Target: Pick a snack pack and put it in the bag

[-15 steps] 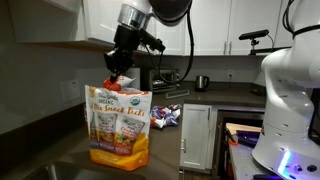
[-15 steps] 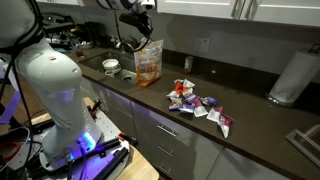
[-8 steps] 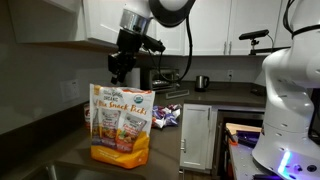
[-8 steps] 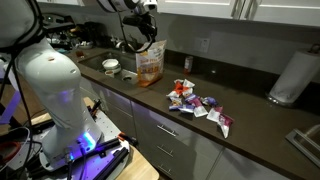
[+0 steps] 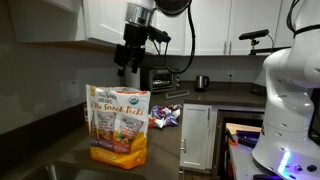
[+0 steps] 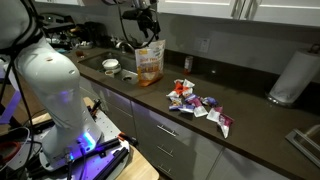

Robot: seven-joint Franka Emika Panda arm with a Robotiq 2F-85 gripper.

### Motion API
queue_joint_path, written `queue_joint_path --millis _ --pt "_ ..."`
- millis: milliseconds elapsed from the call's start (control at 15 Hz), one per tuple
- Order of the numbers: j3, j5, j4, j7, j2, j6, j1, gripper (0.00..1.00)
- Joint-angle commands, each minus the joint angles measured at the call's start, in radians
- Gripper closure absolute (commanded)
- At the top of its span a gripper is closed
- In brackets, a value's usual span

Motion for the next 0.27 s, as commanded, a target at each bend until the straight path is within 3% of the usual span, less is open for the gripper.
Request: queue_joint_path --millis 0,200 --pt "0.004 -0.007 0.016 -0.018 -0.032 -0.147 -0.020 0.00" --pt "0.005 -0.008 0.025 -0.025 -0.041 -0.270 -0.016 0.00"
